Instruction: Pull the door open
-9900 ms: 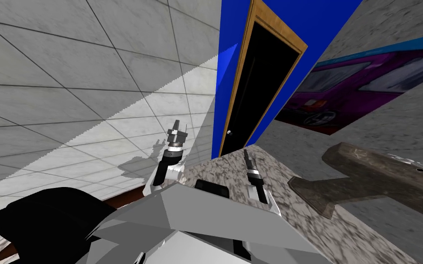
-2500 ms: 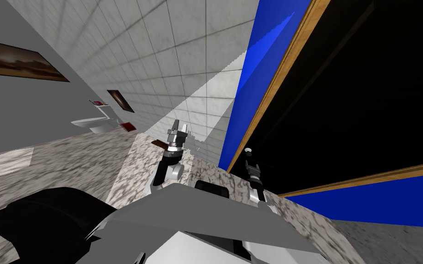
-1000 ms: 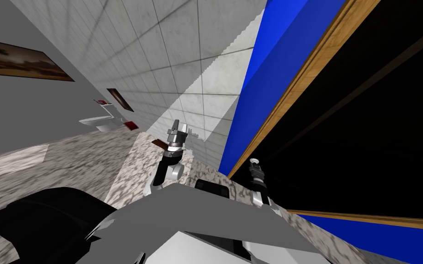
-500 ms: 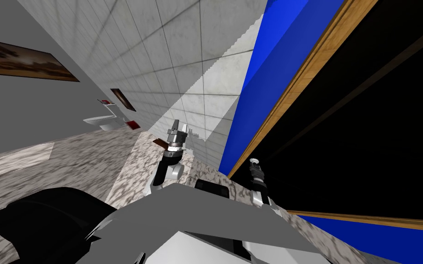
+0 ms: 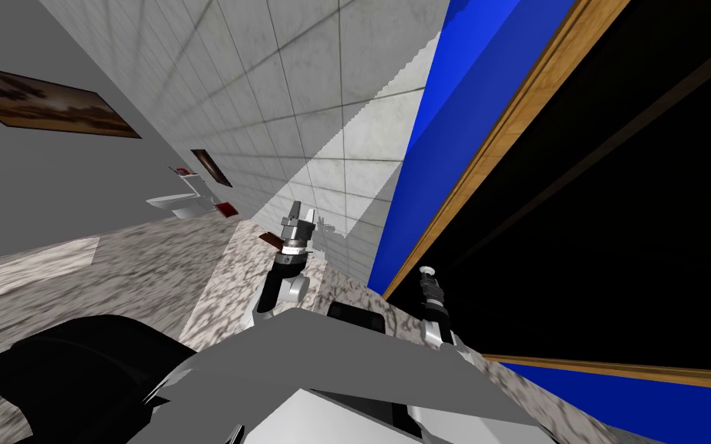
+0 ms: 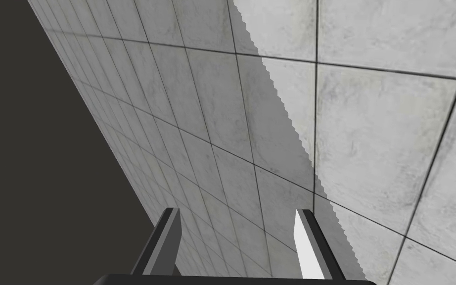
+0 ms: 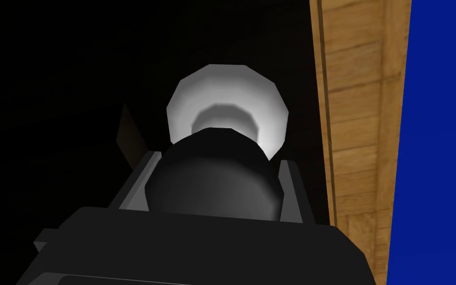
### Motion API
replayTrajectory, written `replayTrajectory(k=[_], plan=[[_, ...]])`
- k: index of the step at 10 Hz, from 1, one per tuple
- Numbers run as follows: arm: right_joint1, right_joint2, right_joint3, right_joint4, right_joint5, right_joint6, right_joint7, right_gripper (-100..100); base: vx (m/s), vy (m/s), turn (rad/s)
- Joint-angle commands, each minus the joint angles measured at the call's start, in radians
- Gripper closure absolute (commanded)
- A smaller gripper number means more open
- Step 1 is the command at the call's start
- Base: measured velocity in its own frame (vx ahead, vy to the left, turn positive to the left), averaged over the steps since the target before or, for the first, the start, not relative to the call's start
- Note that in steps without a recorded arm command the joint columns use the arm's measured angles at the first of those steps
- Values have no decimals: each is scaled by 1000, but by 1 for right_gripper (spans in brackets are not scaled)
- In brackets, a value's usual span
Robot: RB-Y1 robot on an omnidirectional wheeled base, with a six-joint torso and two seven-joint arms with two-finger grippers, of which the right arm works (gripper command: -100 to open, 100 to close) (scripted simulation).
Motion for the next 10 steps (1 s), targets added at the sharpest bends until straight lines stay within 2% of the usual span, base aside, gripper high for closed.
replayTrajectory(k=[1,3,10], plan=[[0,1,8,3,-10,-2,-50,100,-28,-9,27],[0,0,13,3,-17,-2,-87,100,-27,-10,26],[1,-6,41,1,-60,-1,-274,100,-25,-9,27]])
